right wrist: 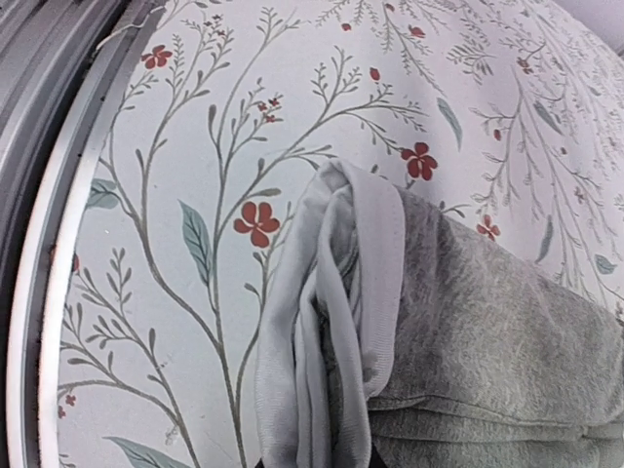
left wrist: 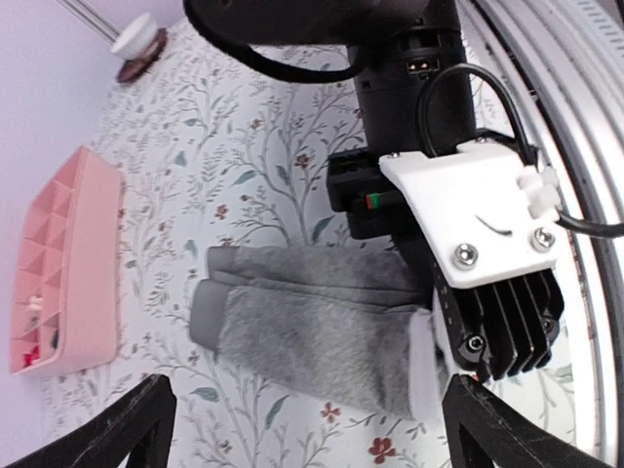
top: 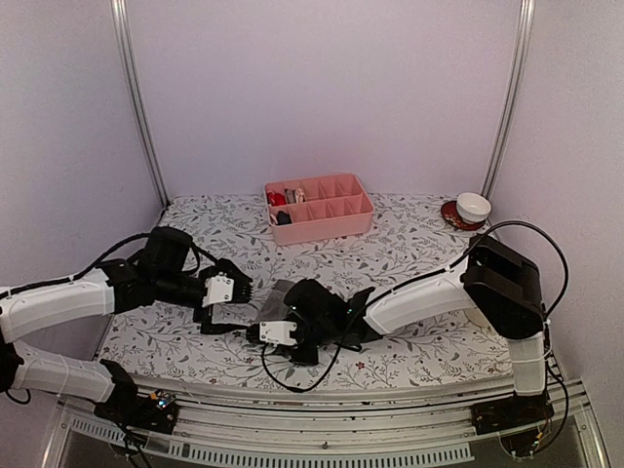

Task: Roll the underwear
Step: Roll the underwear at the center of the board.

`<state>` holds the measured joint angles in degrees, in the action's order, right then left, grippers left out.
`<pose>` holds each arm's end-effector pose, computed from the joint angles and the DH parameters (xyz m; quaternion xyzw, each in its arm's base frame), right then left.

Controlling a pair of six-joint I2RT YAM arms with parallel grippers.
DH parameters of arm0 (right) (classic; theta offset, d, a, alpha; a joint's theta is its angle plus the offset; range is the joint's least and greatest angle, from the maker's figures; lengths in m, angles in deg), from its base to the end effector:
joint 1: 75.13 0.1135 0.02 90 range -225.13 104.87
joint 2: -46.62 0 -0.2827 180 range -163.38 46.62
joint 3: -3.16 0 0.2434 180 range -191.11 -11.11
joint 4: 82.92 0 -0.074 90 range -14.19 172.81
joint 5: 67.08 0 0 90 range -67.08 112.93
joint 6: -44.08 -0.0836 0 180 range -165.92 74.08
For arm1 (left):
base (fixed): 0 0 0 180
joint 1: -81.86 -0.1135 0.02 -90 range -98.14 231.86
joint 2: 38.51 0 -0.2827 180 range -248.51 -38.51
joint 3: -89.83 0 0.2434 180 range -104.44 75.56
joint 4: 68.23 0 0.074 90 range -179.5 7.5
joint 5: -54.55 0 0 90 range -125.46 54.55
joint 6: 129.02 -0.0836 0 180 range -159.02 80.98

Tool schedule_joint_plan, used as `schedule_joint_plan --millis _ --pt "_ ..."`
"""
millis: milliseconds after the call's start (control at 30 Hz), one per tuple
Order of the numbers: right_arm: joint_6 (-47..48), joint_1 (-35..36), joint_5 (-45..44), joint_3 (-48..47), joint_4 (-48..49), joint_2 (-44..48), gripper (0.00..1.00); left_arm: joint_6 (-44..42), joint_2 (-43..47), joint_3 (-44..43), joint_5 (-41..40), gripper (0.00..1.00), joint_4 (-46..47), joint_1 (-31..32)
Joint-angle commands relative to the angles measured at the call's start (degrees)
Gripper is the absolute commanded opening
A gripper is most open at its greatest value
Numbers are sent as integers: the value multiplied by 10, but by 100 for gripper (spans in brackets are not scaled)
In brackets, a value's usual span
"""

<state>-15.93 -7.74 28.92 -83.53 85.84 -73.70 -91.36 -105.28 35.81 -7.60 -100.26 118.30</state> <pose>0.1752 0.4435 0.1119 -0.7060 0.5937 0.1686 0.3475 0.1786 -0.1804 0.2154 0.6929 0.5756 -0.1684 0.4003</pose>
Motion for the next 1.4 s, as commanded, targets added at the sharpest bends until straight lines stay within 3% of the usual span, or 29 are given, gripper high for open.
schedule_joint_plan --millis 0,233,367,567,833,1367 --pt "-106 -52 121 -81 -132 -47 4 -51 78 101 -8 98 82 5" --pt "-207 -95 237 -150 -200 -92 9 -165 169 237 -25 94 196 11" --pt "-247 -105 267 -185 -239 -115 9 -199 164 264 -19 85 237 29" --pt "-307 -144 361 -191 -245 -132 10 -228 63 237 -72 58 254 82" --pt "-334 -163 385 -194 -246 -137 9 -227 -95 176 -143 52 294 129" --pt "-332 -165 392 -199 -249 -137 6 -243 -215 160 -248 55 414 168"
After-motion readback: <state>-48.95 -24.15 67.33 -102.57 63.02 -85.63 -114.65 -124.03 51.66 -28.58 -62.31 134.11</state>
